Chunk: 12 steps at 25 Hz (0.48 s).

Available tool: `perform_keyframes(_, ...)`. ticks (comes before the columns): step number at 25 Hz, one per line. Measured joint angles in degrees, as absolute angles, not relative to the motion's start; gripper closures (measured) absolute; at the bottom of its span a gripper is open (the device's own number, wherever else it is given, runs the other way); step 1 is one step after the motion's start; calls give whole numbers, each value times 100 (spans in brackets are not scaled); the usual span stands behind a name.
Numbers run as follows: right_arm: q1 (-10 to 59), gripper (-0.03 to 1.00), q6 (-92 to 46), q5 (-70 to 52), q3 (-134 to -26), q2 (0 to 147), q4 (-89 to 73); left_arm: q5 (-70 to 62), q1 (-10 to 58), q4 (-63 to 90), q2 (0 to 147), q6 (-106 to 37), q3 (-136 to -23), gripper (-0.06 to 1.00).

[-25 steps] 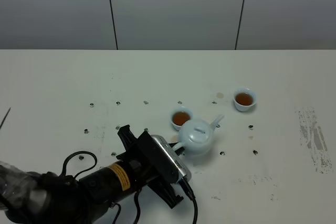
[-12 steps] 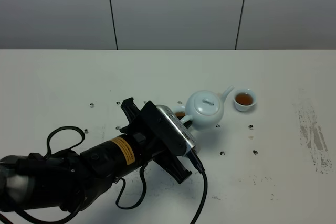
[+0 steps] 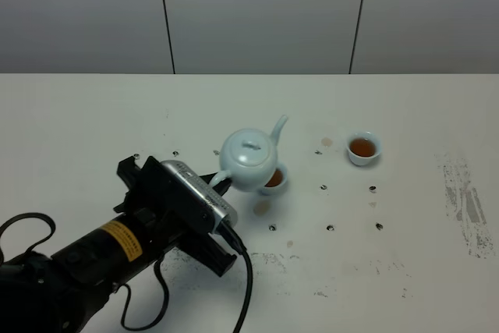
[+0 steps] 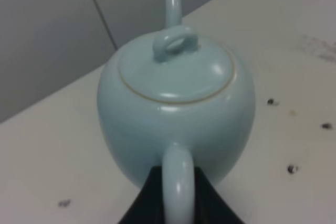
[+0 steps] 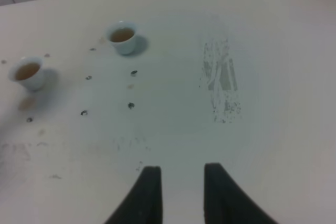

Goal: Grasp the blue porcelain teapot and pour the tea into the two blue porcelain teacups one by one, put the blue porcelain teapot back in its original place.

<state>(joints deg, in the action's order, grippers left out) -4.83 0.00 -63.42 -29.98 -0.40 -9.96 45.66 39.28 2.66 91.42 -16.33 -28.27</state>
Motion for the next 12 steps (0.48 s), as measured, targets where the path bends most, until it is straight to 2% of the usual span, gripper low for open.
perform_keyframes(12, -483, 75, 0, -6342, -2998, -40, -996, 4567, 3850, 1151, 9104, -2424, -1989, 84)
